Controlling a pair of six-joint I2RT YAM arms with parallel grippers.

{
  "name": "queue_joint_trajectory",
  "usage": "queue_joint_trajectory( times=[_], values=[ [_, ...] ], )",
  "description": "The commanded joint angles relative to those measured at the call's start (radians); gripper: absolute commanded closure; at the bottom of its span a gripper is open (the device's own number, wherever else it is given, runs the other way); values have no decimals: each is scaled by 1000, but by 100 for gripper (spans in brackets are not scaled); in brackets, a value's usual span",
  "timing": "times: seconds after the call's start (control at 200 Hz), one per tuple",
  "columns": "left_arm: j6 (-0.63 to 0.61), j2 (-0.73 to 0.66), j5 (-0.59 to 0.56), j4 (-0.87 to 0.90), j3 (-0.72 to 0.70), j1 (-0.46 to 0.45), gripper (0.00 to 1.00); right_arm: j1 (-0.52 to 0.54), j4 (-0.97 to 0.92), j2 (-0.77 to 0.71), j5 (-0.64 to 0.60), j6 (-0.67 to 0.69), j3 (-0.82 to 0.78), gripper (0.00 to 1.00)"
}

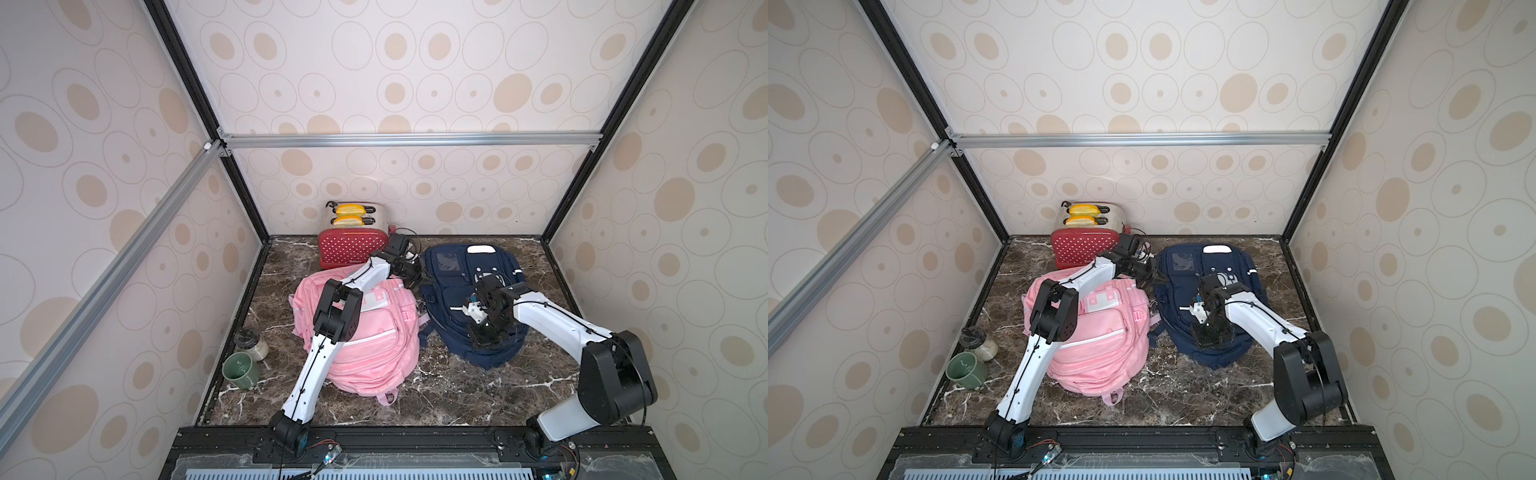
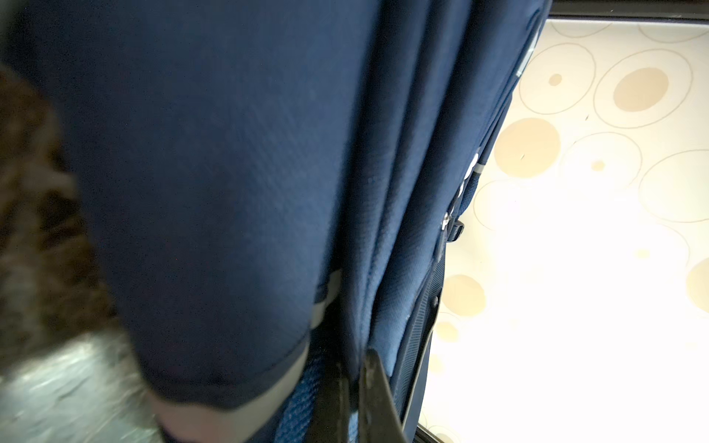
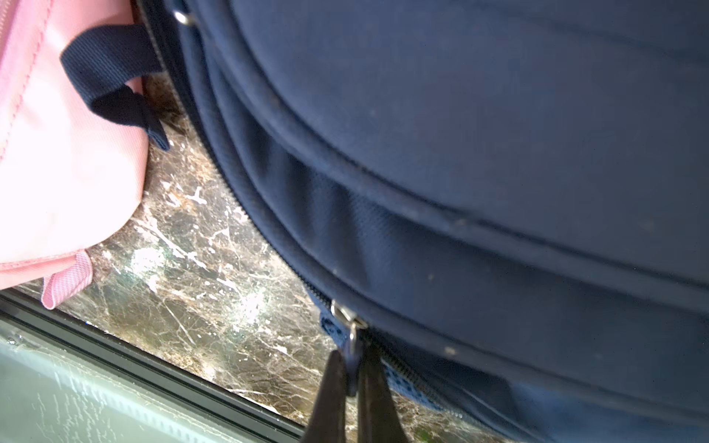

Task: Zip up the backpack
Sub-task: Zip the zipper on the backpack.

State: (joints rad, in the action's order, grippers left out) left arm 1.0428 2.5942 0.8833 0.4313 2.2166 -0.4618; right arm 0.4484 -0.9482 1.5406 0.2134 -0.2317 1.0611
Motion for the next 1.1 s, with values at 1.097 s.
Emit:
queue_joint_trajectory(
  times=[1.097],
  values=[
    [91, -618, -45, -115, -752, -72, 45, 127, 86, 9, 10, 1, 41, 100]
  ],
)
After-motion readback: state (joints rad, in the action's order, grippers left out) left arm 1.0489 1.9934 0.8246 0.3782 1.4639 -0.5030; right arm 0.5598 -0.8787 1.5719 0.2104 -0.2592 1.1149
